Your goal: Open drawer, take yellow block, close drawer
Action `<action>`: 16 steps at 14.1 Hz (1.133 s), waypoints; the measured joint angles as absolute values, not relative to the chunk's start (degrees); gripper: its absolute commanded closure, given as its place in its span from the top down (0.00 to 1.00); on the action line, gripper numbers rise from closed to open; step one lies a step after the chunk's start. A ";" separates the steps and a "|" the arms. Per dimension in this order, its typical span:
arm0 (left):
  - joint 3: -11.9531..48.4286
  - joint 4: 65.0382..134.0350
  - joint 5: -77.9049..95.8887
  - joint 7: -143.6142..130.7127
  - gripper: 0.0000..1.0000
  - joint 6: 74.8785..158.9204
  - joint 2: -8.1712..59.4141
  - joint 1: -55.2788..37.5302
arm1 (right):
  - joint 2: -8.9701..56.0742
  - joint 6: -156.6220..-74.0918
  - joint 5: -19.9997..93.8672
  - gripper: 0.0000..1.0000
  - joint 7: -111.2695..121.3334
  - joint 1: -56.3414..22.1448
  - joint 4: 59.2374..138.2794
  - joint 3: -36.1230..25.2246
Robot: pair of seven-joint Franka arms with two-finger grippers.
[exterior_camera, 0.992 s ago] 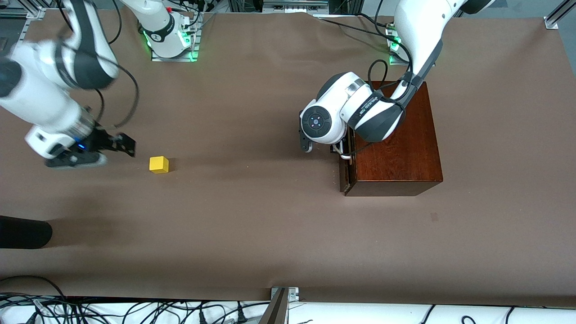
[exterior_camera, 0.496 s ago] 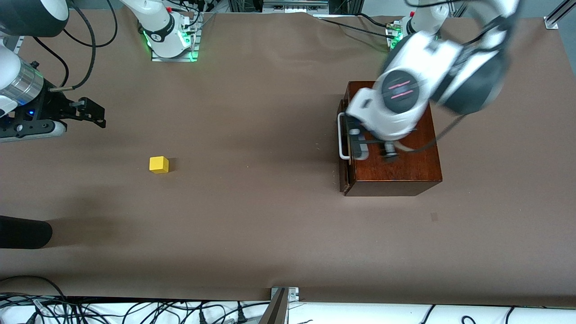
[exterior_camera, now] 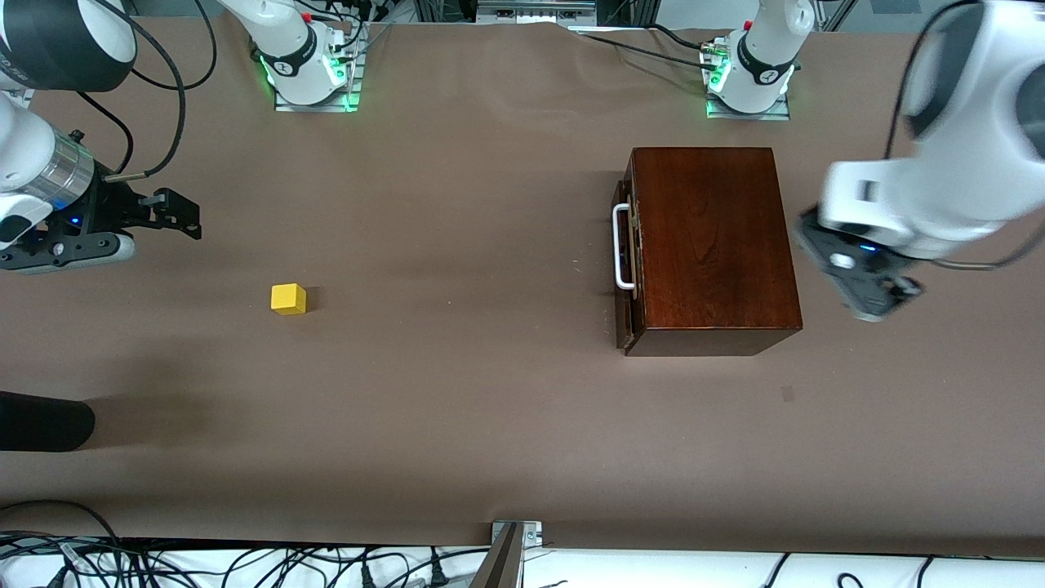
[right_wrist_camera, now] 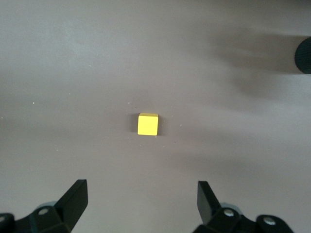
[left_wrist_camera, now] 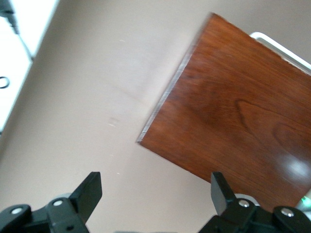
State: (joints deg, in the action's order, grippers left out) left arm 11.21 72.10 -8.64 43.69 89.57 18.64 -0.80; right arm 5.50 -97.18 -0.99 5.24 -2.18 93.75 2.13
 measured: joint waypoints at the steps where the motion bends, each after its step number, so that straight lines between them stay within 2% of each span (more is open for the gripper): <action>1: 9.06 74.64 -6.02 41.41 1.00 93.49 16.72 -0.68 | 5.51 -97.18 -0.99 1.00 5.27 -2.18 93.74 2.14; 4: 4.53 85.01 -0.17 27.68 1.00 99.76 8.64 -0.70 | 5.59 -97.18 -0.99 1.00 5.33 -2.18 93.72 2.14; 8: 1.90 95.77 0.44 10.67 1.00 96.62 -0.59 -0.69 | 5.65 -97.19 -0.99 1.00 7.92 -2.17 93.72 2.15; 10: 1.69 97.38 0.44 4.97 1.00 93.51 -2.58 -0.69 | 5.66 -97.20 -0.99 1.00 9.32 -2.14 93.71 2.14; 16: 1.69 97.90 0.19 -1.06 1.00 92.35 -3.34 -0.78 | 5.67 -97.21 -0.99 1.00 9.72 -2.12 93.70 2.14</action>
State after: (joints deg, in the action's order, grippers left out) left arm 1.69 97.90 0.19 -1.06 92.35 -3.34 -0.78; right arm 5.67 -97.21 -0.99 9.72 -2.12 93.70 2.14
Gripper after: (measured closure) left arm 0.000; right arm 0.000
